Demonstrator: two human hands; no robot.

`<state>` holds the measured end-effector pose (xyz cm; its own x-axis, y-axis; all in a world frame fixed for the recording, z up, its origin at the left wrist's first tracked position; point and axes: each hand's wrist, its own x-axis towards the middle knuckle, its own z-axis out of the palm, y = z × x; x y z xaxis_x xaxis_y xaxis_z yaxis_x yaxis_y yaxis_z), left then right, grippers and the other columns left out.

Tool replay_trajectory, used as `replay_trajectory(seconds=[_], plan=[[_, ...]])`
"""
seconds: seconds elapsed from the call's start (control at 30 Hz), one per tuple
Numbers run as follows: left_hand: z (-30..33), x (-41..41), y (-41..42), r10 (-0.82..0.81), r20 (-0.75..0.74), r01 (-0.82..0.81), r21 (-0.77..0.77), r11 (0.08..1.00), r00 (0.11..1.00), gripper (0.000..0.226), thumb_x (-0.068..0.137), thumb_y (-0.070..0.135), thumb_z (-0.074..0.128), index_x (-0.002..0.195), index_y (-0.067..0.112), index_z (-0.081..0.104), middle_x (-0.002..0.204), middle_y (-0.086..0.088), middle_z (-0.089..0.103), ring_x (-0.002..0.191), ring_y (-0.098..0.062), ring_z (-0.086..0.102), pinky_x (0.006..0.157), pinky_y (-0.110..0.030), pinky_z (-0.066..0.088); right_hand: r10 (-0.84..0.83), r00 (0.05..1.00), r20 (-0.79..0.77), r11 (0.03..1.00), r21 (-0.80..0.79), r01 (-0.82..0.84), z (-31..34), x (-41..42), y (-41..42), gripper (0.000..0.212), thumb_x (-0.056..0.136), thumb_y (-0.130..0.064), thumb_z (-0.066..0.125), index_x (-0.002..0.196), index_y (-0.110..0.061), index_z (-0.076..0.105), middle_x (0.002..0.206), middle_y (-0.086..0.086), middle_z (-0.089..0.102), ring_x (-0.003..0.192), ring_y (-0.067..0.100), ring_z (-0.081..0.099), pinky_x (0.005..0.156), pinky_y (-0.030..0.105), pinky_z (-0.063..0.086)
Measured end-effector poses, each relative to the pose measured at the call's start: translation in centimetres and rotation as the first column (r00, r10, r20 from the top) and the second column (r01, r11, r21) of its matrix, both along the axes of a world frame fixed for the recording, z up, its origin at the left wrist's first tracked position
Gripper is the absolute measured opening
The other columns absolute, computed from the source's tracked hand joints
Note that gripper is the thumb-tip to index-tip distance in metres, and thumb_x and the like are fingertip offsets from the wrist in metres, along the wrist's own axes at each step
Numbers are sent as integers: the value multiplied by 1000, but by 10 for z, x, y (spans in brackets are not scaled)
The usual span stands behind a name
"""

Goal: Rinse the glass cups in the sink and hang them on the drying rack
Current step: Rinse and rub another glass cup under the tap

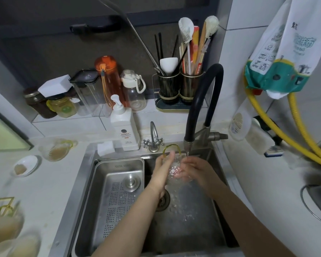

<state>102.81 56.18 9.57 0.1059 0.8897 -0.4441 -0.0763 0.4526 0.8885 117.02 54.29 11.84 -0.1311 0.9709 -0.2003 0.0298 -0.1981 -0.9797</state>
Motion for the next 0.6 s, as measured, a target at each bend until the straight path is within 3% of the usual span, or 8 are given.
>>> replay_trajectory(seconds=[0.1, 0.17, 0.23, 0.33, 0.43, 0.53, 0.6], plan=[[-7, 7, -8, -52, 98, 42, 101, 994, 994, 87, 69, 57, 76, 141, 49, 27, 140, 7, 48, 121, -8, 52, 111, -43, 37, -144, 986, -81, 989, -44, 140, -1, -1, 10, 17, 94, -10, 54, 100, 1, 64, 82, 7, 68, 72, 15, 67, 66, 22, 56], [-10, 11, -11, -49, 111, 35, 122, 992, 993, 88, 67, 58, 78, 139, 55, 27, 143, 7, 47, 125, -11, 51, 111, -43, 37, -143, 981, -133, 989, -68, 135, -2, 1, 14, 21, 95, -13, 53, 102, 3, 65, 86, 13, 70, 76, 17, 69, 67, 21, 57], [-7, 15, -6, -20, 100, 9, 102, 995, 995, 88, 65, 65, 74, 141, 49, 30, 140, 8, 50, 122, -9, 53, 109, -40, 39, -85, 978, -192, 994, -86, 69, -5, 6, 16, 22, 93, -14, 55, 105, 1, 67, 99, 19, 70, 86, 23, 71, 77, 29, 57], [2, 17, 8, -10, -25, 12, 59, 998, 1000, 87, 66, 79, 60, 141, 40, 38, 139, 11, 49, 125, -13, 50, 105, -40, 42, 51, 991, -124, 997, -58, -59, -7, 8, 17, 24, 90, -12, 58, 110, -1, 63, 115, 21, 64, 107, 31, 63, 95, 40, 48], [4, 14, 6, -96, 6, 94, 143, 985, 995, 79, 76, 62, 63, 144, 47, 26, 143, 20, 38, 132, -8, 40, 114, -41, 31, 45, 981, -190, 997, -55, -57, -10, 8, 20, 25, 93, -11, 54, 113, 2, 62, 115, 22, 64, 109, 34, 63, 97, 46, 47], [-5, 4, -5, -181, -22, 181, 252, 951, 983, 75, 82, 33, 70, 142, 50, 29, 125, 44, 37, 116, 22, 42, 105, -20, 38, -1, 959, -284, 996, -86, -25, -10, 11, 19, 21, 94, -8, 51, 104, 5, 63, 100, 18, 70, 97, 31, 68, 87, 39, 55], [-10, -2, -8, -202, -70, 214, 289, 933, 977, 69, 86, 26, 68, 142, 46, 32, 133, 36, 36, 118, 26, 37, 96, -8, 37, 18, 955, -295, 992, -112, -53, -13, 12, 18, 19, 95, -11, 50, 101, -3, 66, 96, 9, 72, 90, 19, 70, 75, 27, 57]])
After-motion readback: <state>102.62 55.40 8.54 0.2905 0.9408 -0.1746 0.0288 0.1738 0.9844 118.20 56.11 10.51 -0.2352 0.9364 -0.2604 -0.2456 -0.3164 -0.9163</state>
